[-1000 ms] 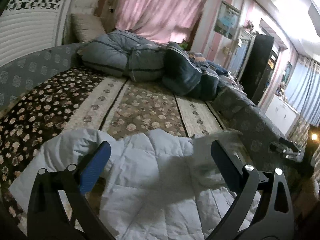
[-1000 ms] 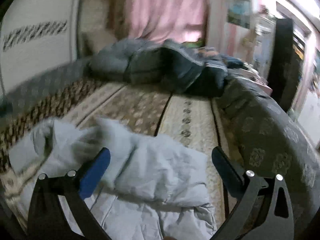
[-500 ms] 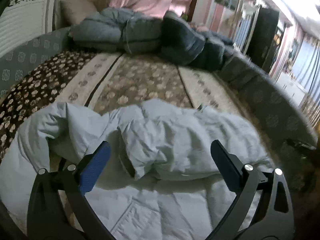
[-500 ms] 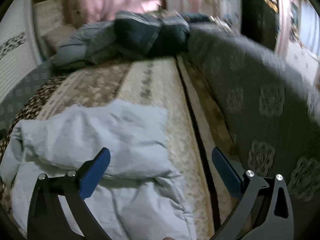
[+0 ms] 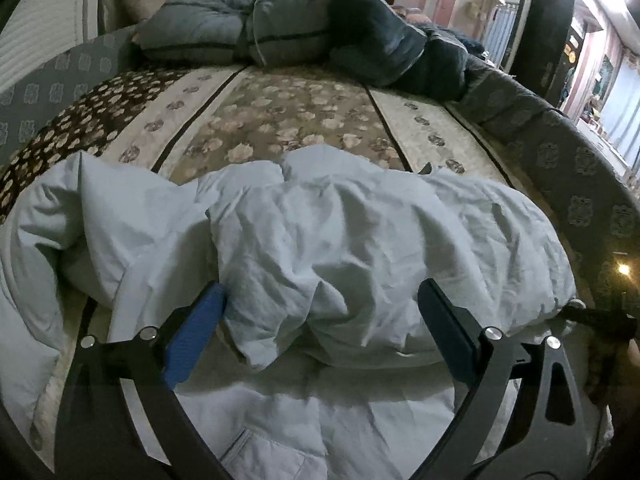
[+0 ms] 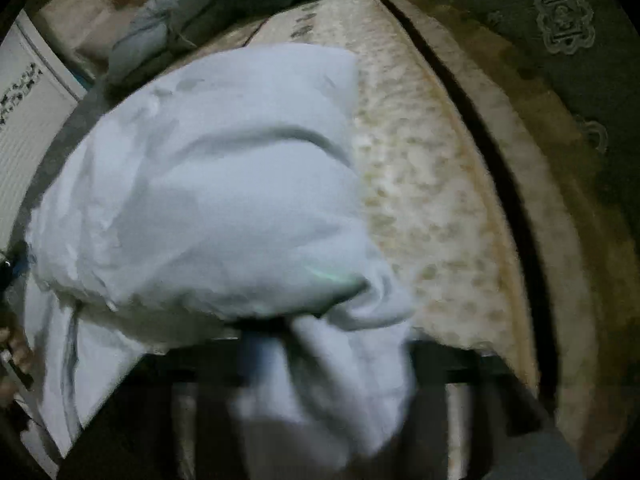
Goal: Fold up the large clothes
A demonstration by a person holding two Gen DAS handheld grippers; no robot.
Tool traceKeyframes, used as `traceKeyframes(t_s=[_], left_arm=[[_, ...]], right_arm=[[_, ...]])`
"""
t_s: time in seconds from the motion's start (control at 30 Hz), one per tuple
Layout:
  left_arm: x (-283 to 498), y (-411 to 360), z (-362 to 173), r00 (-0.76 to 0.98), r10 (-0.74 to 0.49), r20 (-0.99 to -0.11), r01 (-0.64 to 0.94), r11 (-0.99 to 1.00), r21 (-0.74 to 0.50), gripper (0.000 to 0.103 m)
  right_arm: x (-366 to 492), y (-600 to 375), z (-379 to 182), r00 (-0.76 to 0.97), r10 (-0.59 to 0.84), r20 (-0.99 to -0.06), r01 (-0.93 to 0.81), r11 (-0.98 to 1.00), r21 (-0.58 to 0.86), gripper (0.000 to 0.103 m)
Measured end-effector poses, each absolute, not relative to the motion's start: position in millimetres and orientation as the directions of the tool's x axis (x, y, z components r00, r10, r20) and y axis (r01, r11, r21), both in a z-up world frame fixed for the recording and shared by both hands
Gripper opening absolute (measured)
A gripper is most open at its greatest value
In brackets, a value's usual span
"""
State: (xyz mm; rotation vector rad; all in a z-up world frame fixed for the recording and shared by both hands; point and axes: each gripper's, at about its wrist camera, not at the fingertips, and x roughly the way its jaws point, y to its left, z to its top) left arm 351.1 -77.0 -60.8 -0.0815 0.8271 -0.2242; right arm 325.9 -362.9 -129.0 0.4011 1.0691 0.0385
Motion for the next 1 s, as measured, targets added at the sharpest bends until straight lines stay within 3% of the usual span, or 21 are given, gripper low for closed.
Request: traceKeyframes(t_s=[0.13,0.23,0.37,0.4,0.43,0.5,0.63,0.83,1.0], left_arm=[[351.6,-70.4,-63.9,0.652,-0.206,-0.730,0.149,0.978,-0.143,0.096],[346.9,-58.5,-63.9,0.661,-0.184,-0.728,0.131,0.983,-0.130,0.096],[333.4,-23.8,-65.7,0.669,-0.140,-0.730,0.073,0.990,-0.123,0.096],[328.9,-11.7,-65.9,0.669,-0.129,-0.732,0.052,0.991,-0.127,0.096],[323.3,1.5,-65.8,0.671,-0.119,-0.732,0.032,0.991,-0.131,0.096],[307.4,34.9,-65.7,0.677,-0.084,-0.732,-0.011,0.992,-0.123,0.096],[277.2,103.9,-71.6,0.669,-0.001,-0.743,-0.112,0.988,-0.102,0.096],[231.0,218.8,-82.2,0.633,0.258,-0.730,-0.365,0.931,0.012,0.096],[222.7,275.2,-97.6,0.561,0.257,-0.787,-0.437,0.899,-0.019,0.098]], right_arm=[[302.2,-369.0,-92.2,0.626,0.070,-0.777,0.181,0.956,0.232,0.005],[273.4,-368.8,-56.4,0.704,-0.098,-0.703,0.240,0.965,0.106,0.004],[265.4,-384.9,-63.2,0.633,-0.165,-0.757,0.304,0.951,0.047,0.007],[265.5,-387.9,-66.6,0.616,-0.155,-0.772,0.305,0.951,0.053,0.013],[263.5,-390.4,-69.3,0.593,-0.175,-0.786,0.312,0.950,0.023,0.037],[246.8,-388.5,-57.3,0.606,-0.226,-0.763,0.324,0.946,-0.023,0.064],[199.1,-395.9,-24.1,0.696,-0.205,-0.688,0.317,0.948,0.039,0.089],[150.0,-398.2,-15.4,0.689,-0.134,-0.712,0.280,0.956,0.091,0.090],[134.0,-394.3,-12.6,0.679,-0.108,-0.726,0.254,0.962,0.094,0.090]])
